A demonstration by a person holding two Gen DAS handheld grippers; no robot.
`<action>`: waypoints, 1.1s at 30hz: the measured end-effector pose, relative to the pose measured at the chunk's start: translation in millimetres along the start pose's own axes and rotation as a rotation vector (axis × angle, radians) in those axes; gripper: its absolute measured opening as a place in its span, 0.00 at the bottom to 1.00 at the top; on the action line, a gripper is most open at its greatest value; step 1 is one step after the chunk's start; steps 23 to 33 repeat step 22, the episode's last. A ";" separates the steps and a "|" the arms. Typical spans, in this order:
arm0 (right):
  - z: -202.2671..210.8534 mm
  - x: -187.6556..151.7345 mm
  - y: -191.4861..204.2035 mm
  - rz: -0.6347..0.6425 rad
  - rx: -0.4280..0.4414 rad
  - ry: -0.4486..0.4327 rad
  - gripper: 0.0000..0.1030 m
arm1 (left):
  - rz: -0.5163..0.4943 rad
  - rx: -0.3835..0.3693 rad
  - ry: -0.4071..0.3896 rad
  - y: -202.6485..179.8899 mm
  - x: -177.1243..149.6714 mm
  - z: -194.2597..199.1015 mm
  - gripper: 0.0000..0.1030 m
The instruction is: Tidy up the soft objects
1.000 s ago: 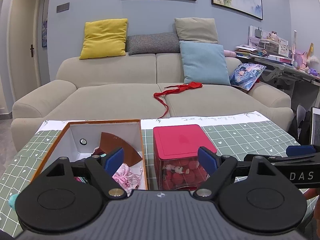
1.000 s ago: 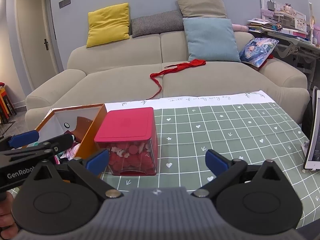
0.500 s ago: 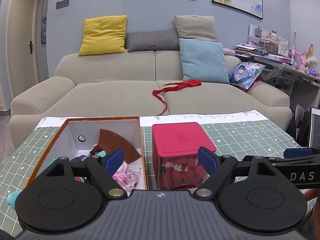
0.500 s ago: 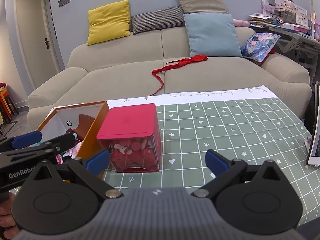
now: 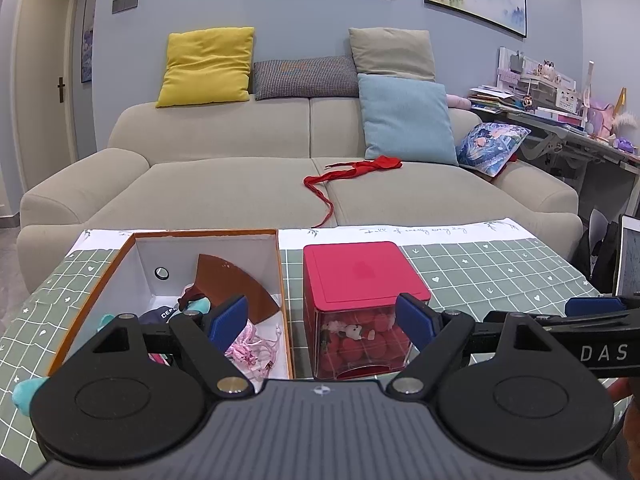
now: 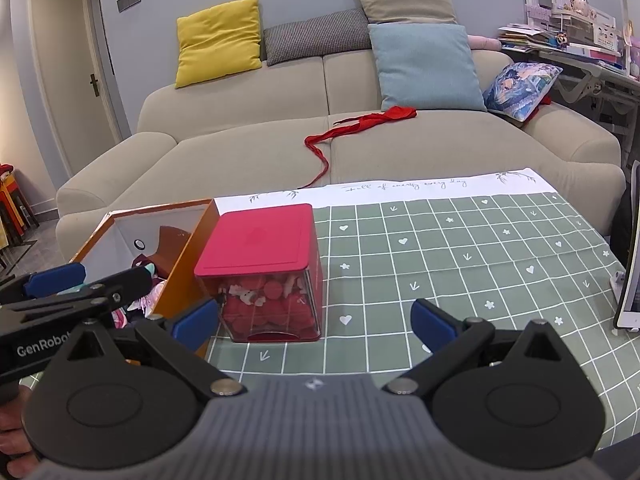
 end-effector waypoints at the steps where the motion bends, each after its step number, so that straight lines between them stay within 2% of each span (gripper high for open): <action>1: 0.0 0.0 0.0 -0.001 -0.001 -0.002 0.97 | 0.000 0.000 0.001 0.0 -0.1 0.0 0.95; 33: -1.5 -1.9 -1.6 -0.006 0.003 0.013 0.97 | -0.019 0.005 -0.001 -3.4 -3.2 0.4 0.94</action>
Point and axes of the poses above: each gripper's, at about its wrist camera, not at the fingertips, and z roughly against the way its jaws point, y to its left, x to its top, the point moved 3 cm from there along -z, roughly the way its jaws point, and after that the axes turned 13 degrees about z, right-handed, at the moved point
